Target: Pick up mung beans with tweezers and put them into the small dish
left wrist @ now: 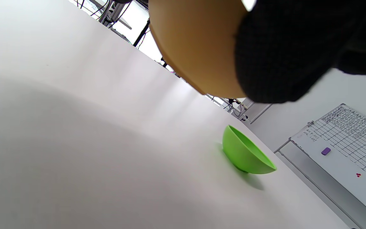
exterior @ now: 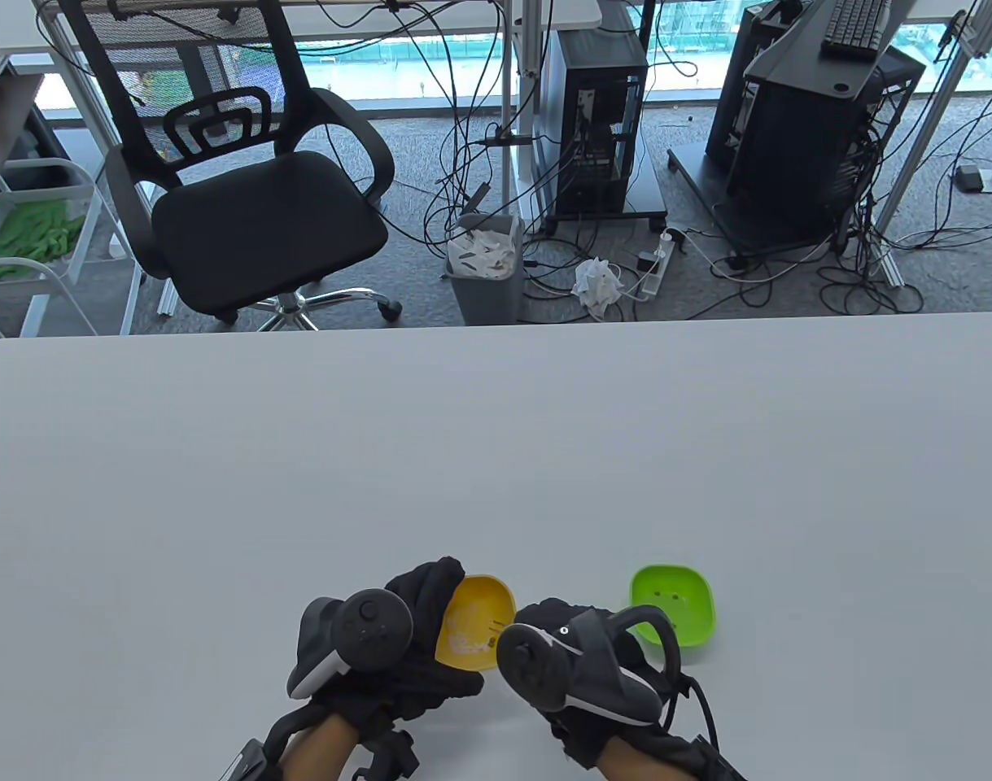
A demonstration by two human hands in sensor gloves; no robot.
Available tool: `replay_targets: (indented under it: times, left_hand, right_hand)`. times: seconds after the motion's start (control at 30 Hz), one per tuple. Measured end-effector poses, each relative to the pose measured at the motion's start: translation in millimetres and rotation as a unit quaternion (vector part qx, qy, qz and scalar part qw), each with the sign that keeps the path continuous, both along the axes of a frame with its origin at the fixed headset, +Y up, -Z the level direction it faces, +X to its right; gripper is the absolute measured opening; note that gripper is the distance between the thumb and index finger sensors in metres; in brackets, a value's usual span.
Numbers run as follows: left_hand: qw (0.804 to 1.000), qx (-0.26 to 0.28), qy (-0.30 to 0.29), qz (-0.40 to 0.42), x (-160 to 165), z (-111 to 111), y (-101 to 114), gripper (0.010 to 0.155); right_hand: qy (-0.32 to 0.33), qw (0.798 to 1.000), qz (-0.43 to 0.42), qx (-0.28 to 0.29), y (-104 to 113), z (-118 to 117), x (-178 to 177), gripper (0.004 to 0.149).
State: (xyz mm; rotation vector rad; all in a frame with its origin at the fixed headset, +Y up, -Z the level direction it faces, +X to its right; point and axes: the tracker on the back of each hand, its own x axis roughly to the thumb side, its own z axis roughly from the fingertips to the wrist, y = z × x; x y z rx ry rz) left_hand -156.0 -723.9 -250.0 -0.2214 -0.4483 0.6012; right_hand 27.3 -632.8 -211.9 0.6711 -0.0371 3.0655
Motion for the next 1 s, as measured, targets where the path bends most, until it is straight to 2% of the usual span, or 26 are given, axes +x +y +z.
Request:
replay_targets:
  times: [0.17,0.53,0.83,1.0]
  left_hand:
    - [1.0,0.005,0.0,0.003,-2,1,2,0.122]
    - [1.0,0.01,-0.003,0.002,-1,1,2,0.121]
    - [1.0,0.008,-0.002,-0.007,0,2,1,0.121]
    - [1.0,0.006,0.001,-0.002,0,1,1,0.121]
  right_hand:
    - [-0.005,0.999,0.03,-0.014,-5,-3,-12,0.037]
    - [-0.014,0.997,0.059,-0.039,-9,-7,-14,0.037]
    - [-0.008,0.998,0.056,-0.037,-13,-8,-14,0.035]
    - [-0.012,1.0,0.019,-0.018,-7,-7,-2,0.035]
